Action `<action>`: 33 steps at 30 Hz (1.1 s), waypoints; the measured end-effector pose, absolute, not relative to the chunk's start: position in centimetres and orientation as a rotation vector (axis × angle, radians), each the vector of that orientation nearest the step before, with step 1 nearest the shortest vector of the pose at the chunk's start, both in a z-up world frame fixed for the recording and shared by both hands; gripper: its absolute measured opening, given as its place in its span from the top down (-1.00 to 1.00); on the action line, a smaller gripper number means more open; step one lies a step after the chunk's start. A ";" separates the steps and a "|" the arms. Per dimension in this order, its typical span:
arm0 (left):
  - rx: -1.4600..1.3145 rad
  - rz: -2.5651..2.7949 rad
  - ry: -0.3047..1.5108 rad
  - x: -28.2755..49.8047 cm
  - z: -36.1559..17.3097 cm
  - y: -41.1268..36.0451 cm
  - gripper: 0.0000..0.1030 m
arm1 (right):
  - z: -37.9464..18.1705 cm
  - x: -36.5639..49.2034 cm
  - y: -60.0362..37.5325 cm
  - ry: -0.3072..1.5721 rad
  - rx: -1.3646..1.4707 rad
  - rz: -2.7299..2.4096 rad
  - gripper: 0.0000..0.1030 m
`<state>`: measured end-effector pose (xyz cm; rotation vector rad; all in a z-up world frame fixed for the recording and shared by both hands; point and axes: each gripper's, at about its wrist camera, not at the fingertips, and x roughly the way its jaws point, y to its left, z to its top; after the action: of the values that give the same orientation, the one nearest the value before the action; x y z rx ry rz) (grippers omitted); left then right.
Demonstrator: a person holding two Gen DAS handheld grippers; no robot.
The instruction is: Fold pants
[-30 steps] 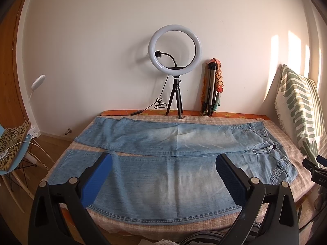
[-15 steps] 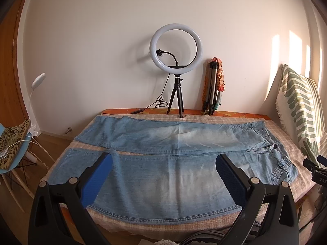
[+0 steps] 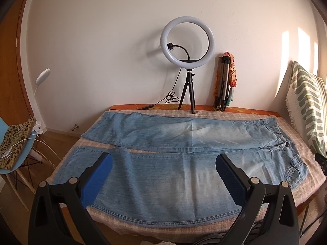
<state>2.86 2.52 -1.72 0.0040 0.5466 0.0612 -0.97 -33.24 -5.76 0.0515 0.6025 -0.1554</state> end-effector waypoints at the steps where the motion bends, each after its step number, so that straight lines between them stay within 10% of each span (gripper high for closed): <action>1: 0.009 0.066 0.553 3.2 -1.9 2.9 -0.99 | -5.3 -0.1 -33.5 0.602 0.045 -0.149 -1.00; 33: 0.066 0.061 0.760 25.1 -6.2 16.0 -0.97 | -7.5 33.5 -27.0 0.826 -0.095 0.269 -1.00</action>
<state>25.08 15.98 -6.16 0.0664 0.7602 0.0608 33.51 -26.97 -7.53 -0.0948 0.8261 0.2691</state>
